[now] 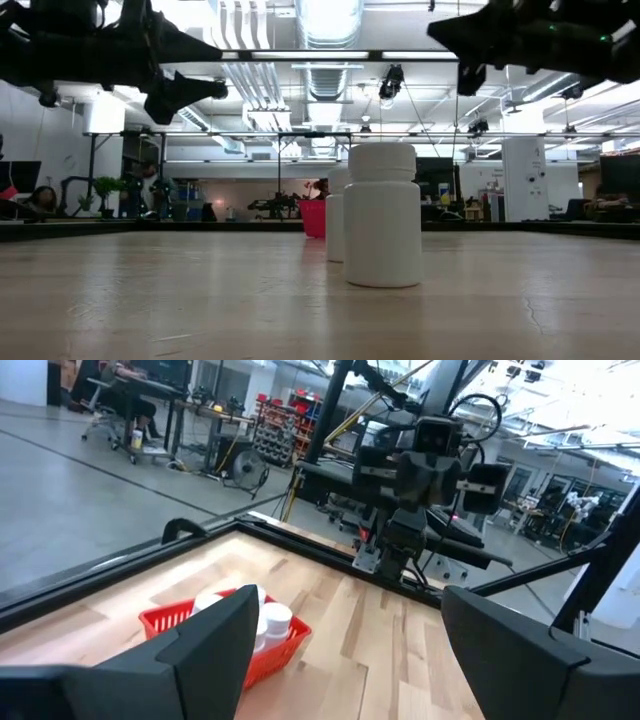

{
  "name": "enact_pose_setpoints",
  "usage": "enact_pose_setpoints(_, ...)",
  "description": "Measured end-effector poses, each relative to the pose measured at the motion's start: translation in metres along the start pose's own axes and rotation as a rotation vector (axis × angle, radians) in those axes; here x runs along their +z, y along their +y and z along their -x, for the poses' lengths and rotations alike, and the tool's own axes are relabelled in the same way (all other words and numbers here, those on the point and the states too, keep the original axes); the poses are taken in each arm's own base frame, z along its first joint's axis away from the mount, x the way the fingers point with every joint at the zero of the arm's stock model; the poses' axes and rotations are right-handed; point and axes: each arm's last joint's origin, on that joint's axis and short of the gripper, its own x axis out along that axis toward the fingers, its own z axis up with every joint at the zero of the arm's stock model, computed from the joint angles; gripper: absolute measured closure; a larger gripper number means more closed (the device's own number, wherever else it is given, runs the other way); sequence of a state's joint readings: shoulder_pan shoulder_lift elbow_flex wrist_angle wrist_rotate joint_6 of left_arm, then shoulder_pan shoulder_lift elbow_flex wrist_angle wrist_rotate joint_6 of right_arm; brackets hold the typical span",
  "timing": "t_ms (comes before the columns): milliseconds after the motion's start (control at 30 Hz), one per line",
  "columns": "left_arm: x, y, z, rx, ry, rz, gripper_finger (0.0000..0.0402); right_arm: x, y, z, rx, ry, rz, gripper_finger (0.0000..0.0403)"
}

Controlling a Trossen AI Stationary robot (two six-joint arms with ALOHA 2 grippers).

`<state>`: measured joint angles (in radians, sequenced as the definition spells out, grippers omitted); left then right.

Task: Pick and place pill bottles into a basket
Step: Put the white pill bottle into the red bin

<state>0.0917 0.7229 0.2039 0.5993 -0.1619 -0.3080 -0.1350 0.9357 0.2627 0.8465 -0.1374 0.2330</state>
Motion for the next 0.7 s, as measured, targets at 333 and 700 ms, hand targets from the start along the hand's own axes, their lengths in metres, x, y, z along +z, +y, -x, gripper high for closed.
enact_pose_setpoints(333,-0.001,-0.001,-0.005,0.006,0.02,-0.003,0.0104,0.0,0.007,0.035,-0.067,0.036,-0.096,0.0395)
enact_pose_setpoints(700,0.0,-0.001,-0.005,0.003,0.012,-0.002,0.0104,-0.006,0.015,0.051,-0.065,0.253,-0.006,0.0395)
